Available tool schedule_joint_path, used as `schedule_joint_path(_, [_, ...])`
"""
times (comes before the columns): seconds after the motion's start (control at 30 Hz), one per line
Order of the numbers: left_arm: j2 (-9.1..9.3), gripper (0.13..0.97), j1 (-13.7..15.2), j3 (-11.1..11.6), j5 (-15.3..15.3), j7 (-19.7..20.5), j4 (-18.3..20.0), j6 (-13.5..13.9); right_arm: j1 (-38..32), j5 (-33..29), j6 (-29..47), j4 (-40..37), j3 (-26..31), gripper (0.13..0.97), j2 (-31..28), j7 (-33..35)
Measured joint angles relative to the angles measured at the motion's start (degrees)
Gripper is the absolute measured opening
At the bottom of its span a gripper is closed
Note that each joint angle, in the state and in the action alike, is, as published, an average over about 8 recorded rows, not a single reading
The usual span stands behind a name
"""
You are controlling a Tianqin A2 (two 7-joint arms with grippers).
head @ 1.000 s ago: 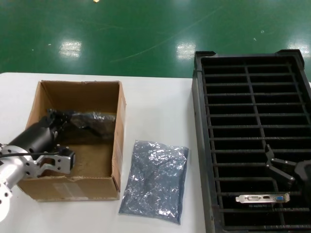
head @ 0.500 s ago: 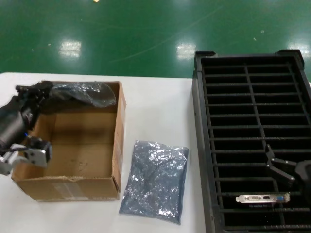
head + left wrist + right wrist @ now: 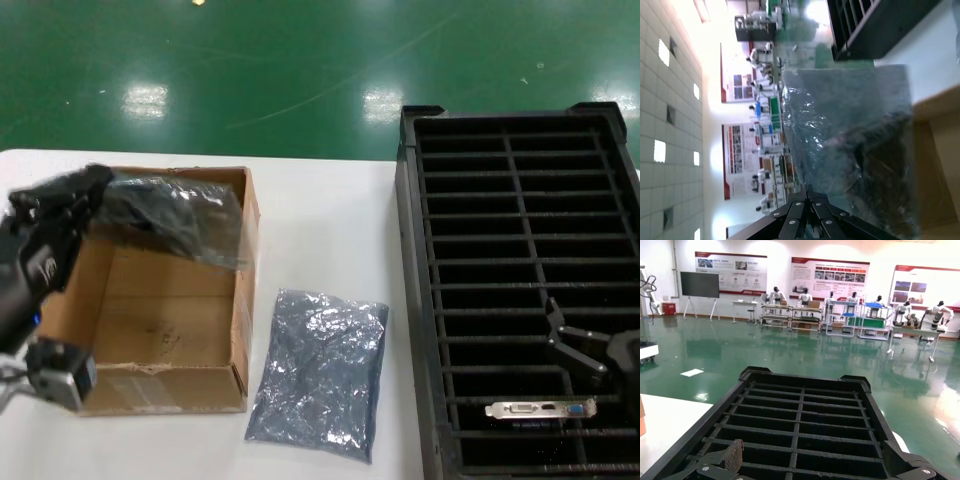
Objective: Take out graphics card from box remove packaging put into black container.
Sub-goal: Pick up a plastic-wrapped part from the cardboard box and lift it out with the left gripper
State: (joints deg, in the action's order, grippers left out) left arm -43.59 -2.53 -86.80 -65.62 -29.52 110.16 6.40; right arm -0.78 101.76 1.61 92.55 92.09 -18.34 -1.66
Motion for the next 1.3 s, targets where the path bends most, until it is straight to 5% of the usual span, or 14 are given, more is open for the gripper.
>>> schedule_joint_path(0.27, [-3.81, 0.14, -7.8, -3.41, -1.4, 0.64, 5.33, -7.0, 0.0, 0.0, 0.0, 0.0, 0.0, 0.966, 0.0, 0.0])
schedule_joint_path(0.6, [-7.44, 0.14, -11.67, -10.67, 0.26, 2.54, 7.52, -13.62, 0.0, 0.0, 0.0, 0.0, 0.0, 0.966, 0.0, 0.0])
schedule_joint_path(0.8, [-7.72, 0.14, -11.97, -12.4, 0.74, 2.89, 7.52, -14.53, 0.0, 0.0, 0.0, 0.0, 0.0, 0.966, 0.0, 0.0])
schedule_joint_path(1.3, [-7.74, 0.14, -11.96, -12.51, 0.77, 2.93, 7.5, -14.59, -2.85, 0.54, 5.81, -0.19, 2.55, 0.966, 3.27, 1.63])
